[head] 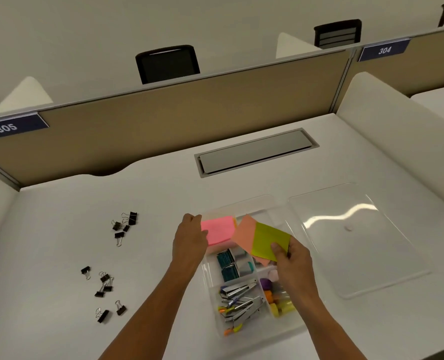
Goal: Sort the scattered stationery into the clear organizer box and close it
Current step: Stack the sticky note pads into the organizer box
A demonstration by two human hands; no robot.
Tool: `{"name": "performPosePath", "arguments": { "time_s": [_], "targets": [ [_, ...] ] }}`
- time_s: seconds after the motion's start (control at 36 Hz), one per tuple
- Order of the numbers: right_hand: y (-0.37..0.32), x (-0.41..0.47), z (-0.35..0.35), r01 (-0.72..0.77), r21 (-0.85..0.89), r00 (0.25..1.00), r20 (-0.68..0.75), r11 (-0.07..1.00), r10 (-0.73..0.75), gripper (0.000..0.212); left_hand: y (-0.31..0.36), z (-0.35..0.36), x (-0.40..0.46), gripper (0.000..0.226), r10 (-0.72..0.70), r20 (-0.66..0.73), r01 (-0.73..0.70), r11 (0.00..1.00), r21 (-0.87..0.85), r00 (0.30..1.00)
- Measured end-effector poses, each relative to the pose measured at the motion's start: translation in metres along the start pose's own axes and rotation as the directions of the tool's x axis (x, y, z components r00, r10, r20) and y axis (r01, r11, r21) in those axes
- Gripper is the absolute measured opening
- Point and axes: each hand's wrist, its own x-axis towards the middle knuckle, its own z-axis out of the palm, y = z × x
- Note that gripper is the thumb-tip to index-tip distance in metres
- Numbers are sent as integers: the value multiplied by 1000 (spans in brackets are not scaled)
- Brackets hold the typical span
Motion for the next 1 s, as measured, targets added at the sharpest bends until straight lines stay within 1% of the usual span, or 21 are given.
{"name": "performPosePath", "arguments": {
  "time_s": [0.11,0.31,0.44,0.61,0.72,0.81,0.86,0.89,1.0],
  "targets": [
    [-5,11,4,9,-55,1000,10,998,-9,14,-9,-3,-6,42,-26,-42,23,997,-70,999],
    [-25,45,21,63,-183,996,71,981,-51,26,-37,-9,-36,30,-97,-193,66,985,-158,976],
    [-45,68,38,151,-244,979,168,958,-112,7,-54,-14,-64,23,-192,-246,140,967,-212,950],
    [-51,88,66,199,-373,959,265,906,-101,11,-75,-20,-92,21,-302,-277,228,935,-270,912],
    [-51,90,84,192,-413,947,316,890,-57,11,-86,-24,-104,20,-346,-296,264,922,-284,890],
    [-48,91,95,216,-446,937,344,869,-57,10,-92,-26,-110,20,-372,-312,284,912,-295,874],
    [-48,89,100,225,-465,930,365,856,-46,15,-95,-28,-114,19,-384,-320,289,907,-307,866],
    [-48,88,102,229,-478,925,379,848,-36,22,-96,-29,-115,19,-387,-323,290,905,-310,864],
    [-52,82,108,280,-566,894,448,776,4,57,-99,-31,-122,19,-408,-328,306,897,-320,852]
  ]
}}
